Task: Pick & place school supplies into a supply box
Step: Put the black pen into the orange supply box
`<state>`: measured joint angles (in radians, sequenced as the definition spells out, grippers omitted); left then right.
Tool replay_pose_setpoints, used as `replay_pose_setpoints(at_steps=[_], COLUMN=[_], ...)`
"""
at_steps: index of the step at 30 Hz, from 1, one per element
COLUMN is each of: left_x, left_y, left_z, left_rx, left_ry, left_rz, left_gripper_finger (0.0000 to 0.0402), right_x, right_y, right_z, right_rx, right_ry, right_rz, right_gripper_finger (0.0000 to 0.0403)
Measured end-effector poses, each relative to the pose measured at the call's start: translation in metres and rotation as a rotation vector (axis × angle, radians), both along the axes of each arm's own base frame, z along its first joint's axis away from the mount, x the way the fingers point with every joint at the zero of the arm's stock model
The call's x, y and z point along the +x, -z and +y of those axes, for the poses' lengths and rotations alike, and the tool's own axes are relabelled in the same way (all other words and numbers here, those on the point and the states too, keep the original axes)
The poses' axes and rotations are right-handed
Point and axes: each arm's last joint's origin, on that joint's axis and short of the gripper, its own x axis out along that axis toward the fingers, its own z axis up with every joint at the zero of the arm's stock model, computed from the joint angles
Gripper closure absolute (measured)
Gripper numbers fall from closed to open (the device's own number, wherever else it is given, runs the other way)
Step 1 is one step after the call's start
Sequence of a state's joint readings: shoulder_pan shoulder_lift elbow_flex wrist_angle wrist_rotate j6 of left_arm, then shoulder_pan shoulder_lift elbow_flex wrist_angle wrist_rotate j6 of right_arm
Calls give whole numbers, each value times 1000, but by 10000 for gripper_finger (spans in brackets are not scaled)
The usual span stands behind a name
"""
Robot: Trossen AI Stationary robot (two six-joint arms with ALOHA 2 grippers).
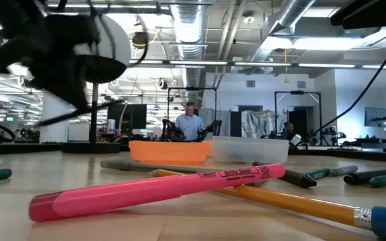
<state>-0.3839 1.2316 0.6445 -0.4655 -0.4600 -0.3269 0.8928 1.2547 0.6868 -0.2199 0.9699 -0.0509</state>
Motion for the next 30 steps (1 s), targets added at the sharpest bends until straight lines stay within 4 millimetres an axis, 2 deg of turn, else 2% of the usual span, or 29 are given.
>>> replay_pose_setpoints(at_steps=[7,13,18,23,30], left_x=[30,43,46,52,85], left_y=[-34,-45,-46,-45,-16], left_z=[6,25,34,39,46], left_rx=[149,190,215,258,407], left_ry=[104,129,118,176,311], left_rz=[-225,-325,-323,-328,-305], left_gripper_finger=[378,374,375,375,375], right_x=[1,1,1,1,1], right_y=[0,0,0,0,0], right_z=[-1,-1,-1,-1,-1], right_rx=[0,-2,1,0,-4], right_ry=[5,5,8,7,6], right_rz=[0,2,2,3,4], right_gripper_finger=[302,302,302,302,302])
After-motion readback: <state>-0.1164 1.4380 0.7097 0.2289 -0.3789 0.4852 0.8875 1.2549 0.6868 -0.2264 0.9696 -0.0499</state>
